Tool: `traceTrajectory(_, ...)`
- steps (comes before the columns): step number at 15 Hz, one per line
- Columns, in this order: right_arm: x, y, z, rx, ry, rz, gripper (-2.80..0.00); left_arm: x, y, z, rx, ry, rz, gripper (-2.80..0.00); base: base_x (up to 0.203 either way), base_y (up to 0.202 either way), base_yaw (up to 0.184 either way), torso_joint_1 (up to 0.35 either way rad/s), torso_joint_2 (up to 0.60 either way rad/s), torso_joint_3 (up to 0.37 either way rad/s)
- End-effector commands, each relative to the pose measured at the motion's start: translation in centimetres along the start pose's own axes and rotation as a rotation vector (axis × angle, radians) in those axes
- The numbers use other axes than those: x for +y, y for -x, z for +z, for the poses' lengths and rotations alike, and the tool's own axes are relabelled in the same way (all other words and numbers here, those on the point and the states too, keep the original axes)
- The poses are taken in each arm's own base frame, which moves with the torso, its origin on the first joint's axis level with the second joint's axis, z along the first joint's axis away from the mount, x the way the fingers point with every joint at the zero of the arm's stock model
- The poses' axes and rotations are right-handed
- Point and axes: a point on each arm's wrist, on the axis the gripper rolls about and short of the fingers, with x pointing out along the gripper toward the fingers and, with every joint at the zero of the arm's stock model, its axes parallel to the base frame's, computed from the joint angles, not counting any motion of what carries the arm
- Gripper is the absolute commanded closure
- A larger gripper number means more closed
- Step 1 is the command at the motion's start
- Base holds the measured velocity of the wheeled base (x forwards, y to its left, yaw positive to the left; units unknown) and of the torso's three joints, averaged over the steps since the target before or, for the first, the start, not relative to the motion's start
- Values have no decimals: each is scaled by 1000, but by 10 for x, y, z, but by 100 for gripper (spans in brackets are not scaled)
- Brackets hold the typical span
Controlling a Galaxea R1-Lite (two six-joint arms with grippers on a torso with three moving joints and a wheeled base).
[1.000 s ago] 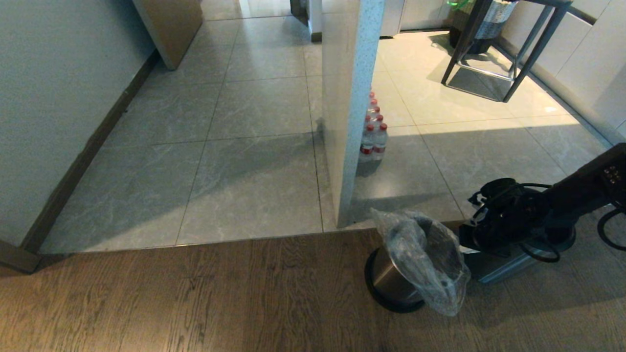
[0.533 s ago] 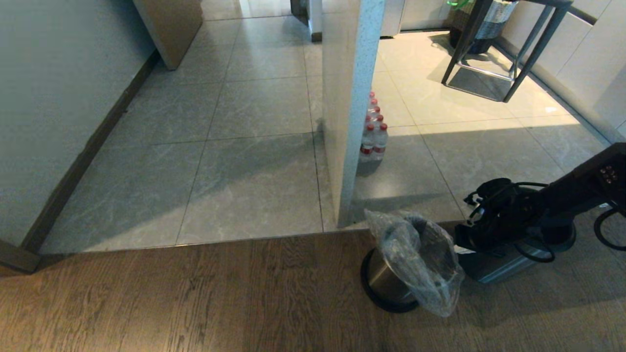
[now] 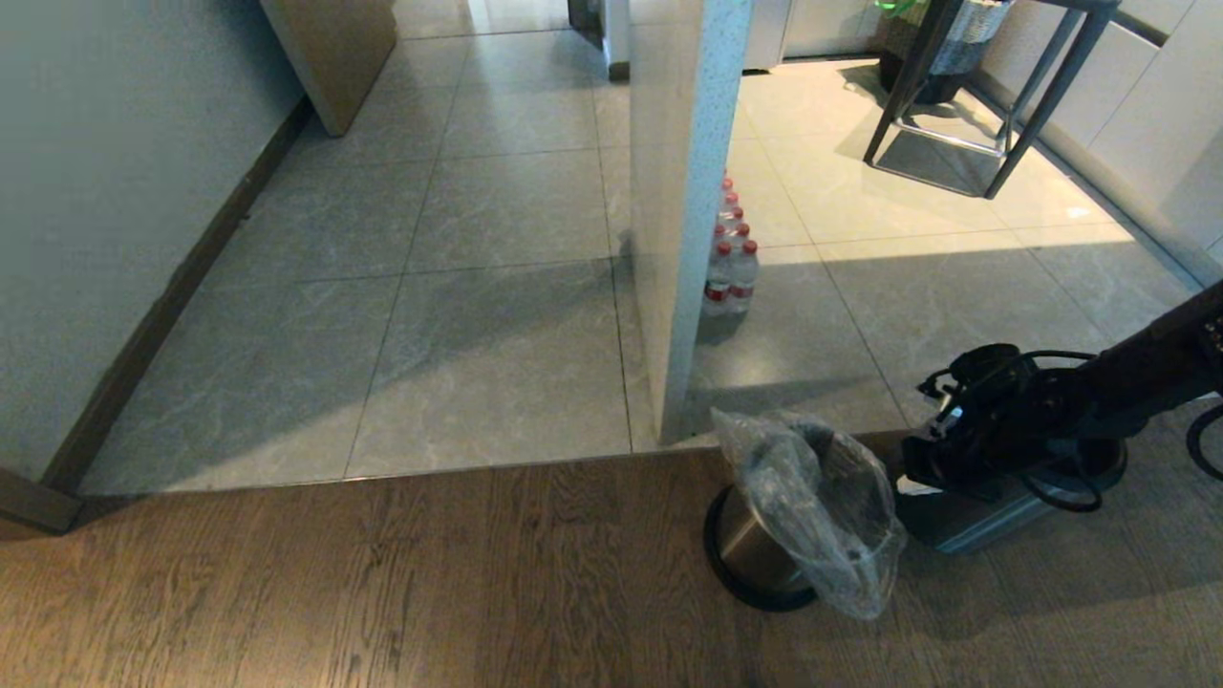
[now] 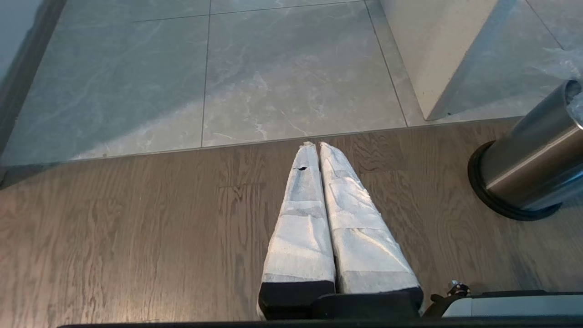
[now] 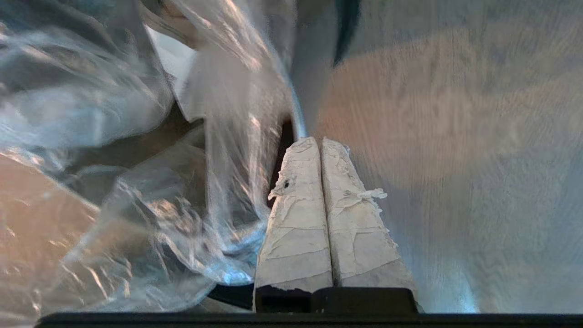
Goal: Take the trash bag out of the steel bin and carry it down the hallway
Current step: Pick up the trash bag
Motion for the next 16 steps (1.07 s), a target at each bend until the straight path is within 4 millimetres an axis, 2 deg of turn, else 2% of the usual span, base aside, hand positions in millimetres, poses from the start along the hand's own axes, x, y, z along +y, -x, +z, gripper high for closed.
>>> traceTrajectory(1, 1, 5, 0, -6, -1, 1, 0, 0, 0, 0, -1, 0, 0, 0, 0, 0, 0, 0, 0, 0)
traceTrajectory(10, 5, -4, -4, 41, 0, 38, 0, 0, 0, 0, 0, 0, 0, 0, 0, 0, 0, 0, 0, 0)
traceTrajectory(16, 3, -22, -3, 55, 0, 38, 0, 0, 0, 0, -1, 0, 0, 0, 0, 0, 0, 0, 0, 0)
